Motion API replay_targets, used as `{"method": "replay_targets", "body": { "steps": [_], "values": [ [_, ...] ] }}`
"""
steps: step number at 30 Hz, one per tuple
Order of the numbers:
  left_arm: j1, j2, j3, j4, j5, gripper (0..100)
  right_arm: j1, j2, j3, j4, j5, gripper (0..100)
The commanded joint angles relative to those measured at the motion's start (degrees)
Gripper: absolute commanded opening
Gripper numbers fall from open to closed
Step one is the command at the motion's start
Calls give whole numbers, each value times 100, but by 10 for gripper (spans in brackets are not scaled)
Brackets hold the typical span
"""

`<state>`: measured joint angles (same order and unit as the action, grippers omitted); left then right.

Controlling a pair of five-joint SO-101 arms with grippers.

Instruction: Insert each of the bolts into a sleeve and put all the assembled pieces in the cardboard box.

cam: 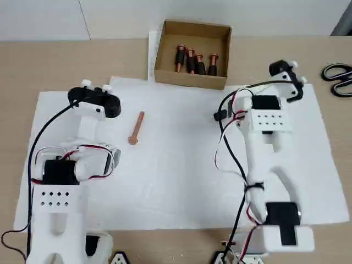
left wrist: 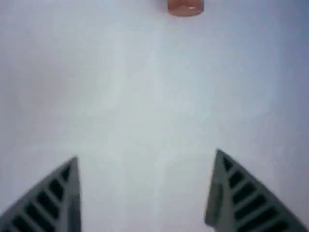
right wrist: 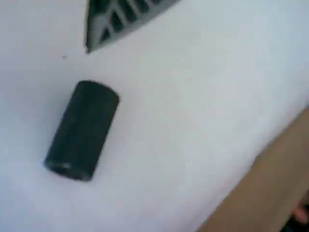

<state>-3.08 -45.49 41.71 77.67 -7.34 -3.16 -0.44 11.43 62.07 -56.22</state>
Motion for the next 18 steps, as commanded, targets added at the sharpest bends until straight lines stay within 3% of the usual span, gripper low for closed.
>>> {"method": "replay_targets", "body": {
  "steps": [1, 11, 18],
  "values": [
    [0, -18, -22, 35, -9, 174, 40, 312, -448, -84, -299, 185],
    [0, -18, 75, 26, -9, 174, -171, 910, -466, -1393, -835, 184],
    [0, -18, 84, 26, -9, 174, -418, 954, -448, -1692, -1029, 183]
  ]
}}
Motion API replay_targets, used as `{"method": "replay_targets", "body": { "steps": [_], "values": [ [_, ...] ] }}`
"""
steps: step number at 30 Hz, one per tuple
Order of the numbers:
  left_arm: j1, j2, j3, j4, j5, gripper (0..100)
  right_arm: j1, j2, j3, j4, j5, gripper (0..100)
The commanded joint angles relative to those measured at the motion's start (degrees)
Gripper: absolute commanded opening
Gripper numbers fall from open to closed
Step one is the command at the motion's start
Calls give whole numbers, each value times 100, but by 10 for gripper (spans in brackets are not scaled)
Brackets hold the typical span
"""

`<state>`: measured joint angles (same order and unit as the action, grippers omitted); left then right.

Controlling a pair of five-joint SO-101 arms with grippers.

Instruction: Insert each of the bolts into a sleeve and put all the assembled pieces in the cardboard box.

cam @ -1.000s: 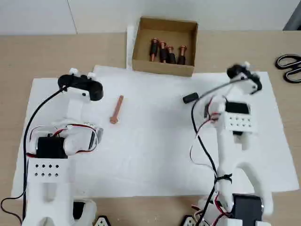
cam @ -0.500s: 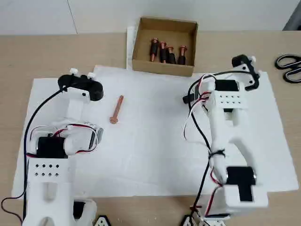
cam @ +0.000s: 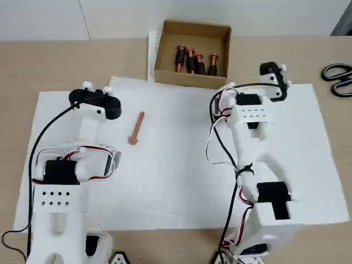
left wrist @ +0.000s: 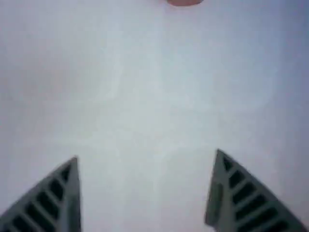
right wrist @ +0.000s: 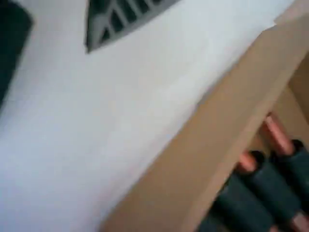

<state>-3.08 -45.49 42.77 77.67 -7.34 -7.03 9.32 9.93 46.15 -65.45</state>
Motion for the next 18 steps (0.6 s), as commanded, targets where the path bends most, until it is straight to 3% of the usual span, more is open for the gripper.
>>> {"method": "replay_targets", "body": {
  "steps": [1, 18],
  "values": [
    [0, -18, -22, 26, -9, 174, -31, -13, -299, -101, -105, 183],
    [0, -18, -13, 9, -9, 174, 101, 1059, -316, -1086, -97, 182]
  ]
}}
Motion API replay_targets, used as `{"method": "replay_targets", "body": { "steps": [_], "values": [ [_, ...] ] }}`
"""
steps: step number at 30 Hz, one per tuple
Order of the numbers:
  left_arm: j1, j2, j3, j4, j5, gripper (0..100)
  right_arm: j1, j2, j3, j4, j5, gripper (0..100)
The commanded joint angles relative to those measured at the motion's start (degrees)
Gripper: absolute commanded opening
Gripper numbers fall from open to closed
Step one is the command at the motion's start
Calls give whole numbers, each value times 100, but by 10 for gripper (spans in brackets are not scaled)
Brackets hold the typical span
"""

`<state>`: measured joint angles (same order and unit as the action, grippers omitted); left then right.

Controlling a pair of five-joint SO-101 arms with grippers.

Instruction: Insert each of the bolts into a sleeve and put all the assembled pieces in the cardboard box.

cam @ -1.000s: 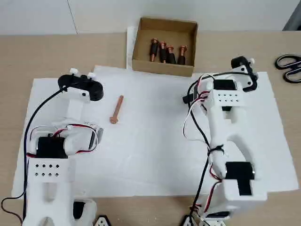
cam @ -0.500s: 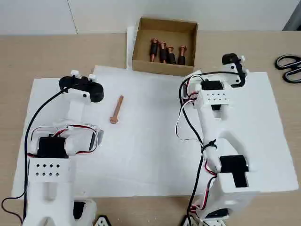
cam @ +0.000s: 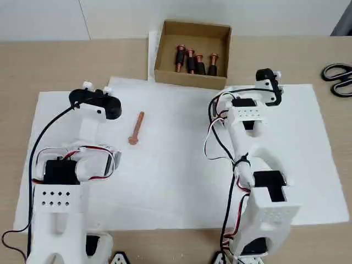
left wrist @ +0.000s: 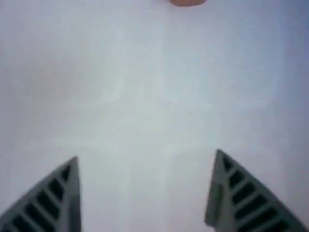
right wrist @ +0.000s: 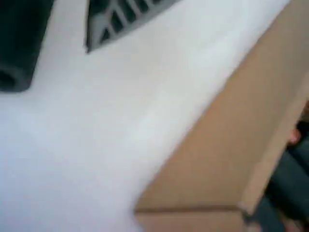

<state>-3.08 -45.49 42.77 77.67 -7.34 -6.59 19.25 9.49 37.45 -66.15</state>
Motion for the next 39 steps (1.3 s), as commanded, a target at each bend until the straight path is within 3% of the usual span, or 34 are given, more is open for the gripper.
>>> {"method": "replay_targets", "body": {
  "steps": [1, 7, 17, 28, 33, 39],
  "values": [
    [0, -18, -13, 9, -9, 174, 57, 92, -273, -233, -26, 177],
    [0, -18, -13, 9, -9, 174, 242, 127, -273, -259, 0, 2],
    [0, -18, -13, 9, -9, 174, 593, -57, -255, -4, 325, 3],
    [0, -44, -13, 9, -9, 174, 391, -1921, -246, 1763, 1011, 3],
    [0, -26, -13, 18, -9, 174, 22, -2167, -246, 2527, 1829, 3],
    [0, -44, -13, 26, -9, 174, -57, -2158, -246, 3187, 3727, 3]
  ]
}}
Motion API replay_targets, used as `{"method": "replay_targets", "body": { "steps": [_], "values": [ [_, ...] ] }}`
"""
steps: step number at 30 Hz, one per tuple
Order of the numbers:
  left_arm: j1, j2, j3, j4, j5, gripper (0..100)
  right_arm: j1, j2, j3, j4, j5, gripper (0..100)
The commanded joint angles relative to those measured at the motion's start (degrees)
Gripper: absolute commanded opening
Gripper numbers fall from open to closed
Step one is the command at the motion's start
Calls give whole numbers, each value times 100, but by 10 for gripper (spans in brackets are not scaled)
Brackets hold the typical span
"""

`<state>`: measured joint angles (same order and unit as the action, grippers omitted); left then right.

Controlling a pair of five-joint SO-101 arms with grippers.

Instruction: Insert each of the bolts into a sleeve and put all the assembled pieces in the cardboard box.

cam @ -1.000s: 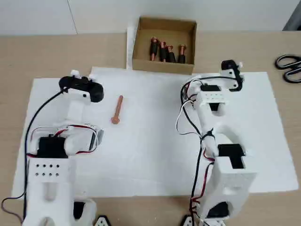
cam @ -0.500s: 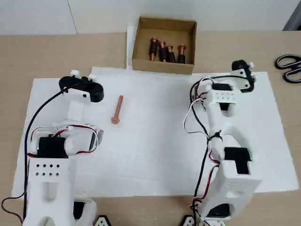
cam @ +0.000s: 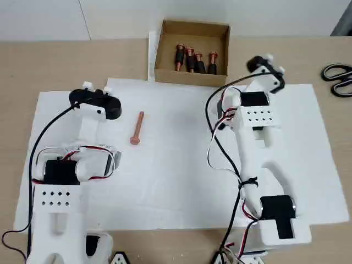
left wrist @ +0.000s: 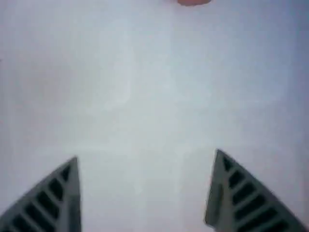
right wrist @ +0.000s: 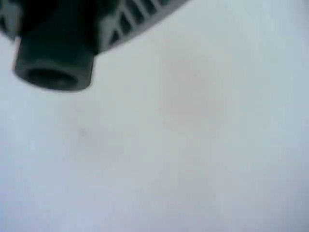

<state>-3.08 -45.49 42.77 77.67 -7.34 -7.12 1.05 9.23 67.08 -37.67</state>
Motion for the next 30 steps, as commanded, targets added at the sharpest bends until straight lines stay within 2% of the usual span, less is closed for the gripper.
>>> {"method": "replay_targets", "body": {
  "steps": [1, 11, 15, 23, 28, 30],
  "values": [
    [-26, -44, -13, 35, 0, 174, 13, -338, -220, 303, 1125, 3],
    [-35, -62, 277, 9, 0, 174, -22, -259, -202, 400, 3174, 3],
    [-404, -26, 268, -220, 457, 174, -22, 154, -202, 426, 3851, 3],
    [-1152, -18, 303, -299, 668, 175, -22, 1235, -237, 435, 4360, 9],
    [-1204, -18, 312, -308, 774, 175, -22, 1270, -255, 567, 4378, 163],
    [-1204, -18, 312, -325, 774, 175, -31, 1235, -255, 602, 4387, 194]
  ]
}}
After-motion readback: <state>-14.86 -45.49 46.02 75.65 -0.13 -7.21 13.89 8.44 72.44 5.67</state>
